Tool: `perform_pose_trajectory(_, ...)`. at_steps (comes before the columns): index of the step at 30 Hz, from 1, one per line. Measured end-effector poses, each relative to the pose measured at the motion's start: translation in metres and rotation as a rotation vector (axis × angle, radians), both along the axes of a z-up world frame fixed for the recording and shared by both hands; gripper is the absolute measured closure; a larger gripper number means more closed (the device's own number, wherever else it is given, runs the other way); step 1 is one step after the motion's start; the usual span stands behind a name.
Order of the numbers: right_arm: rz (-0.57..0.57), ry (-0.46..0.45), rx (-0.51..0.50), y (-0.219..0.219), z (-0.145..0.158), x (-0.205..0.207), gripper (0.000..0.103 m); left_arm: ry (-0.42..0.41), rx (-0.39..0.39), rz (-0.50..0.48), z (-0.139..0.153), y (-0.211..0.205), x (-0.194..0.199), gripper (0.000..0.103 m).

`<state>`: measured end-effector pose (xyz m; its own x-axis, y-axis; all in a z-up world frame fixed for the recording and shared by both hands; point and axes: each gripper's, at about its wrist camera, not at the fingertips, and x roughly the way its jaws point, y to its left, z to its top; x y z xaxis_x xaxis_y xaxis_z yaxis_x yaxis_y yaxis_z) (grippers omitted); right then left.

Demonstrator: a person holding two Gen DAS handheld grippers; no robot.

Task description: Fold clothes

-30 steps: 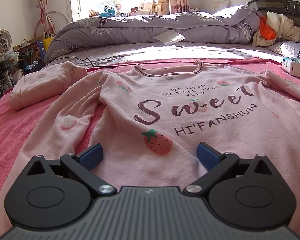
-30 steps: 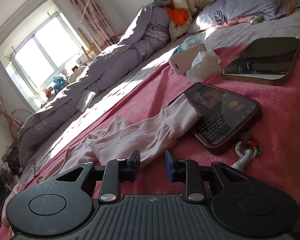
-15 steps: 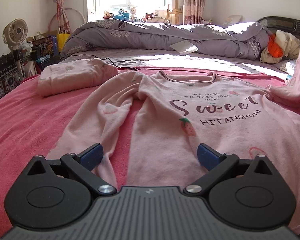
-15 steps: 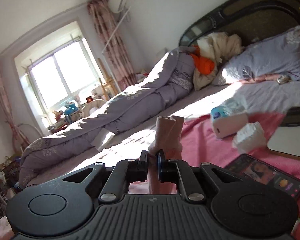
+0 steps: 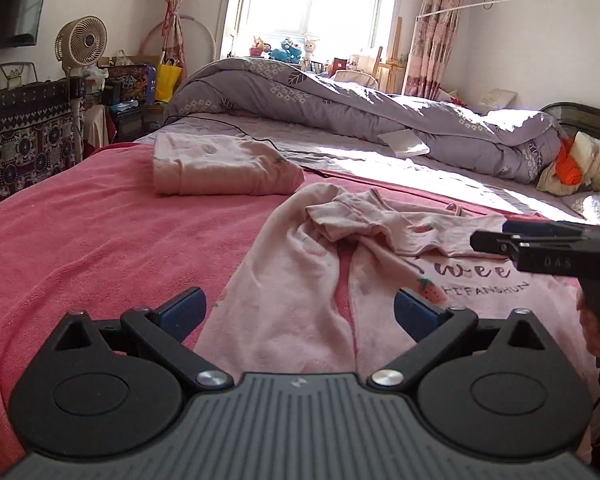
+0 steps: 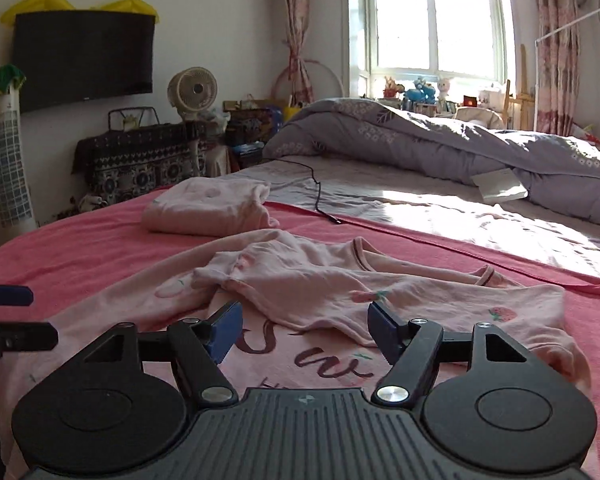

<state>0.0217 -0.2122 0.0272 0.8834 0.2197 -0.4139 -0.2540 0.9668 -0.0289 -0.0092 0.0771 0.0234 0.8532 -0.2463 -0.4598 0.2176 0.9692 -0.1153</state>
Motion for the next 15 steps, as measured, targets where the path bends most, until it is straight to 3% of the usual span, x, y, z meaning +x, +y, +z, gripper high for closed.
perform_pose_trajectory(2, -0.078, -0.041, -0.142, -0.012, -0.003, -0.011, 0.028, -0.030, 0.040, -0.012, 0.009, -0.011, 0.012, 0.002)
perform_pose_trajectory(6, -0.220, -0.084, -0.410, -0.039, -0.018, -0.013, 0.027, -0.042, 0.238, -0.025, 0.008, -0.049, 0.045, 0.002)
perform_pose_trajectory(11, -0.303, 0.006, -0.534, -0.074, -0.049, 0.030, 0.027, -0.022, 0.429, -0.030, -0.007, -0.089, 0.085, 0.002)
perform_pose_trajectory(15, -0.335, 0.012, -0.609, -0.080, -0.071, 0.063, 0.028, 0.016, 0.470, -0.016, -0.023, -0.102, 0.100, 0.002)
